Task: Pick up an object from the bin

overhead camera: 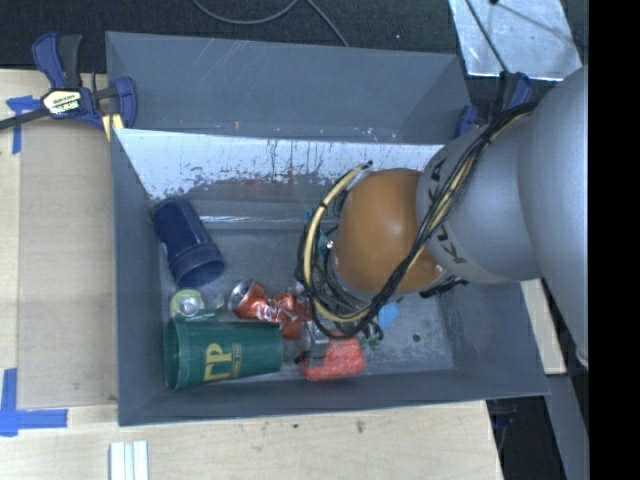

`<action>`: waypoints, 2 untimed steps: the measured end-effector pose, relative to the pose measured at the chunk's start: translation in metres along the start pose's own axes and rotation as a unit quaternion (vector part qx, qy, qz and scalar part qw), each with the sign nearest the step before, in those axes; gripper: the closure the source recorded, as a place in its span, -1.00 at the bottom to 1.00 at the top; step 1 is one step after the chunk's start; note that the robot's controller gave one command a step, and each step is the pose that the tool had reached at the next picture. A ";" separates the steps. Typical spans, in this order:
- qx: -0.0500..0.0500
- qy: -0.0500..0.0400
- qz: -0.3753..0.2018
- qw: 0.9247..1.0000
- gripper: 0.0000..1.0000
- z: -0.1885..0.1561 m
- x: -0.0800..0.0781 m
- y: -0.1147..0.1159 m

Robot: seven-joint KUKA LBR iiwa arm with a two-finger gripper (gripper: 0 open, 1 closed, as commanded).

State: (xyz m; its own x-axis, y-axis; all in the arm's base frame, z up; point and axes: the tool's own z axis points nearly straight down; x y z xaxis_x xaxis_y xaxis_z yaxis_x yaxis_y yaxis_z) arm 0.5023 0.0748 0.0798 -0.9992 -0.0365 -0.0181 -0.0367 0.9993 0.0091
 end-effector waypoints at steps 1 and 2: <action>0.000 0.000 0.000 1.000 1.00 0.000 0.000 0.000; 0.000 0.000 0.000 1.000 1.00 0.000 0.000 0.000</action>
Offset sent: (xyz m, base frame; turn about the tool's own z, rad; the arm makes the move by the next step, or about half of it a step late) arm 0.0000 0.0000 0.0000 0.0000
